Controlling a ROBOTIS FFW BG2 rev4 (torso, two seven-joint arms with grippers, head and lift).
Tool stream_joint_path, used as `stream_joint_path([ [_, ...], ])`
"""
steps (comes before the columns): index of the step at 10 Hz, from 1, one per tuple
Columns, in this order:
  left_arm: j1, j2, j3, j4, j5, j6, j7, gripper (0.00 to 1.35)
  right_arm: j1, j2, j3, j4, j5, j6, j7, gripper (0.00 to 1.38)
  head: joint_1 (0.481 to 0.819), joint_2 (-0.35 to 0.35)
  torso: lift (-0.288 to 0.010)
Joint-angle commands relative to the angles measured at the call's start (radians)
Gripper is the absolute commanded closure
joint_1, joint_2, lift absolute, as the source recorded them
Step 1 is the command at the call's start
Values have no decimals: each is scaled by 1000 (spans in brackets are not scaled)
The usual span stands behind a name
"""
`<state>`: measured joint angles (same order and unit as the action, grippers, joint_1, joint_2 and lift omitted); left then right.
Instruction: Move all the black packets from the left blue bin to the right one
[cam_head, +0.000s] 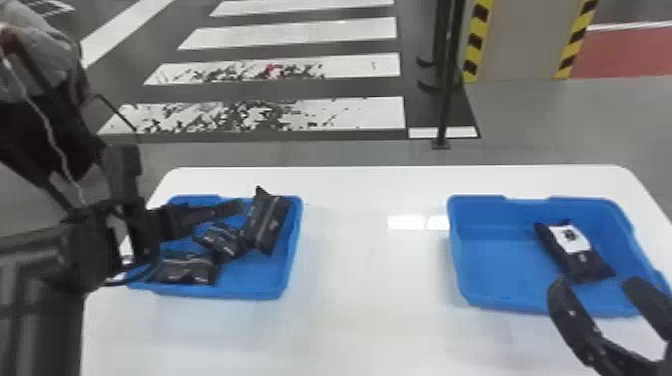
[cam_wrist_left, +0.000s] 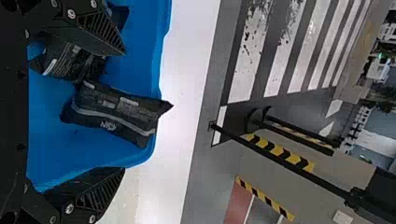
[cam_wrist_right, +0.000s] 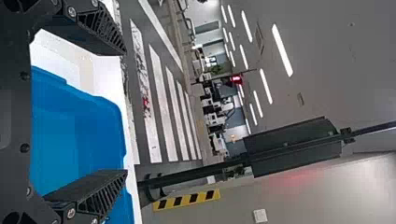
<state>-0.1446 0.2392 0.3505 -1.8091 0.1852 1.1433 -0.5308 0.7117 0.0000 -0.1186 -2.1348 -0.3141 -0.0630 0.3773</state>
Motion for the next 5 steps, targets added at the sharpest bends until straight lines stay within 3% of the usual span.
stream_joint_path([
  [1, -94, 17, -53, 132, -64, 15, 2, 165, -2, 1, 7, 8, -5, 6, 0, 130, 695, 163, -121],
  [2, -135, 25, -101, 195, -77, 18, 2, 168, -5, 1, 11, 15, -9, 11, 0, 130, 695, 168, -121],
  [5, -229, 14, -165, 370, -151, 22, 6, 170, -20, 1, 21, 40, -23, 16, 0, 130, 695, 152, -121],
])
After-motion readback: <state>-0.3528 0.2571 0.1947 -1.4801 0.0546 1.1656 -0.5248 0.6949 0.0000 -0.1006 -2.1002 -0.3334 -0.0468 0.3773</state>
